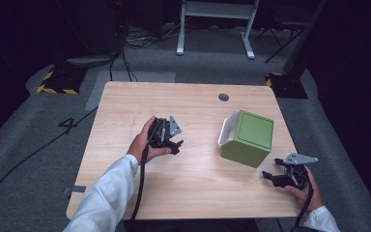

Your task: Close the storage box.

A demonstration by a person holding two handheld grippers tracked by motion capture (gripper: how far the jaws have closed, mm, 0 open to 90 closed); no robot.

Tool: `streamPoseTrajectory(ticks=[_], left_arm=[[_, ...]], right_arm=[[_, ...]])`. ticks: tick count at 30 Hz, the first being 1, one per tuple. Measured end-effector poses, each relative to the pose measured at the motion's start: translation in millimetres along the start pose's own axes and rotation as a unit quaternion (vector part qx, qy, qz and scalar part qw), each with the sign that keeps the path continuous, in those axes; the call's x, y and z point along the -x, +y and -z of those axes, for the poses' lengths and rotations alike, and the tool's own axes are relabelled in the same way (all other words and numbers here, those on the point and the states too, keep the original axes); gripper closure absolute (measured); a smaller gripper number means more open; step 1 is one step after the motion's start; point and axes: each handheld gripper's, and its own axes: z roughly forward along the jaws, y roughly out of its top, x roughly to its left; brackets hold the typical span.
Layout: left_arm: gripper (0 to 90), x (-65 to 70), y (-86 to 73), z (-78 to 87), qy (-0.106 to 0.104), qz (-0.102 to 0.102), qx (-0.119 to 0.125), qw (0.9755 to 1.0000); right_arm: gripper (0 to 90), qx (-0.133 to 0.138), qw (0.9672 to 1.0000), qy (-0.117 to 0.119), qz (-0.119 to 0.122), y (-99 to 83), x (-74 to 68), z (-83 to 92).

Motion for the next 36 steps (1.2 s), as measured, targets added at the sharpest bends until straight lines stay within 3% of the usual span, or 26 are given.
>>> streamPoseTrajectory(ticks=[3, 14, 20, 25, 28, 31, 32, 35, 36], left_arm=[[16.7, 1.8, -8.9, 5.3, -0.002, 0.004, 0.0, 1.0], [16.9, 3.9, -49.4, 18.9, 0.007, 0.007, -0.038, 0.9992], [17.0, 4.5, -74.5, 27.5, 0.021, 0.008, -0.053, 0.9983], [16.7, 3.1, -98.3, 31.4, 0.02, 0.024, -0.061, 0.9977], [16.7, 0.3, -114.3, 34.4, 0.013, 0.046, -0.062, 0.997], [16.7, -1.9, -128.3, 36.6, 0.021, 0.047, -0.064, 0.9966], [16.7, -4.3, -137.9, 36.5, 0.016, 0.067, -0.063, 0.9956], [16.7, -5.4, -146.2, 38.3, 0.012, 0.077, -0.062, 0.995], [16.6, -5.7, -154.3, 40.5, 0.007, 0.092, -0.05, 0.9945]], right_arm=[[16.8, 0.0, 1.0, 0.0, 0.0, 0.0, 0.0, 0.0], [16.8, 0.0, 1.0, 0.0, 0.0, 0.0, -0.1, 0.0], [16.8, 0.0, 1.0, 0.0, -0.001, 0.0, 0.1, 0.0], [16.8, 0.0, 1.0, 0.0, 0.0, 0.0, 0.0, 0.0], [16.7, 0.0, 1.0, 0.0, -0.001, 0.0, 0.1, 0.0], [16.7, 0.0, 1.0, -0.002, 0.0, 0.0, -0.2, 0.1], [16.6, 0.001, 1.0, -0.002, 0.001, -0.1, -0.3, 0.1], [16.6, 0.001, 1.0, -0.003, 0.0, -0.1, -0.3, 0.1], [16.7, 0.001, 1.0, -0.004, 0.001, -0.3, -0.6, 0.3]])
